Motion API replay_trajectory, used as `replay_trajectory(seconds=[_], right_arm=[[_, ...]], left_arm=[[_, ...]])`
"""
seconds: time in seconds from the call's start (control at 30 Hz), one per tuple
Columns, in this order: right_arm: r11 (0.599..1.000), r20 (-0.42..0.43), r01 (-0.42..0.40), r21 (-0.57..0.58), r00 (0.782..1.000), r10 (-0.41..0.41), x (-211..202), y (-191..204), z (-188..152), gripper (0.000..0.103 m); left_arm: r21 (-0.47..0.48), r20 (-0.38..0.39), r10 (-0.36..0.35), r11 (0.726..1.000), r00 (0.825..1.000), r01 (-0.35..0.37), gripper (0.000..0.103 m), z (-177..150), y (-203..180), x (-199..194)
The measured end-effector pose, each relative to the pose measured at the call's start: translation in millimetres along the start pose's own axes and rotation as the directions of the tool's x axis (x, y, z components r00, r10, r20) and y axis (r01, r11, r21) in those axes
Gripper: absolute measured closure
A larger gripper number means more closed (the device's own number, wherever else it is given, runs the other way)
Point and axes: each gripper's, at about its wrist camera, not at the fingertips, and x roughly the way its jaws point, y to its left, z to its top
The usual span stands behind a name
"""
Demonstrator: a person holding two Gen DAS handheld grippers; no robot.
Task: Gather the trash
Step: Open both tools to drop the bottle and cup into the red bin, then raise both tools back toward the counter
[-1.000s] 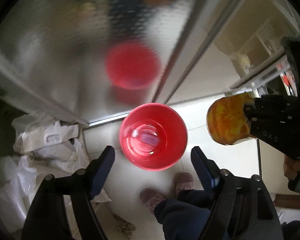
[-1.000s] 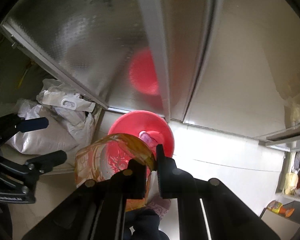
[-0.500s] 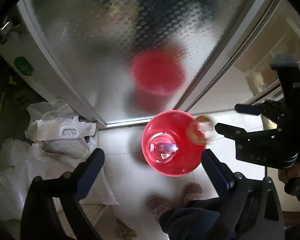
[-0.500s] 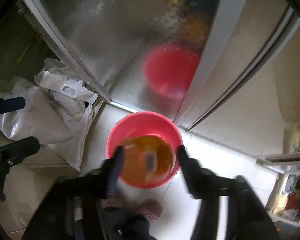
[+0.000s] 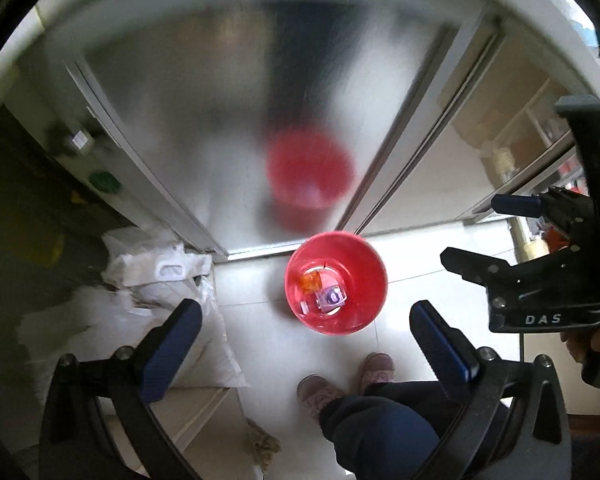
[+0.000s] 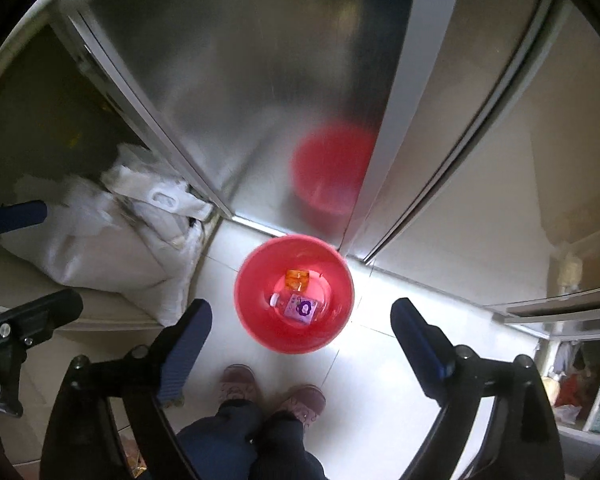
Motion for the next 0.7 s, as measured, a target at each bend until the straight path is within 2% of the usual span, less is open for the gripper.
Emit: replay_trajectory(seconds=[0.13, 0.2, 0.43, 0.57, 0.7], right_arm=[[1.000, 0.033, -0.009, -0.004, 0.999, 0.009, -70.0, 0.5, 14.4, 0.001], [1.000, 0.064, -0.006, -0.012, 0.998, 0.007, -104.2, 0.0, 21.1, 0.000], [0.998, 0.148, -0.024, -0.061, 0.988, 0.033, -215.3, -5.4, 40.1, 0.000], [0.997, 0.185, -0.040, -0.070, 0.981, 0.053, -257.1, -9.2, 45.5, 0.000], [0.996, 0.248, -0.046, -0.082, 0.967, 0.066, -288.7, -9.0, 53.4, 0.000]], left_arm=[[-0.007, 0.032, 0.017, 1.000, 0.999, -0.017, 0.000, 19.6, -4.7, -63.6], [-0.008, 0.057, 0.026, 1.000, 0.998, -0.025, 0.000, 29.9, -9.6, -98.9], [-0.030, 0.104, 0.049, 0.999, 0.993, -0.046, 0.000, 52.6, -20.9, -181.4], [-0.055, 0.123, 0.074, 0.996, 0.990, -0.068, 0.000, 62.9, -28.1, -217.5], [-0.093, 0.134, 0.068, 0.994, 0.989, -0.056, 0.000, 68.9, -24.3, -241.2]])
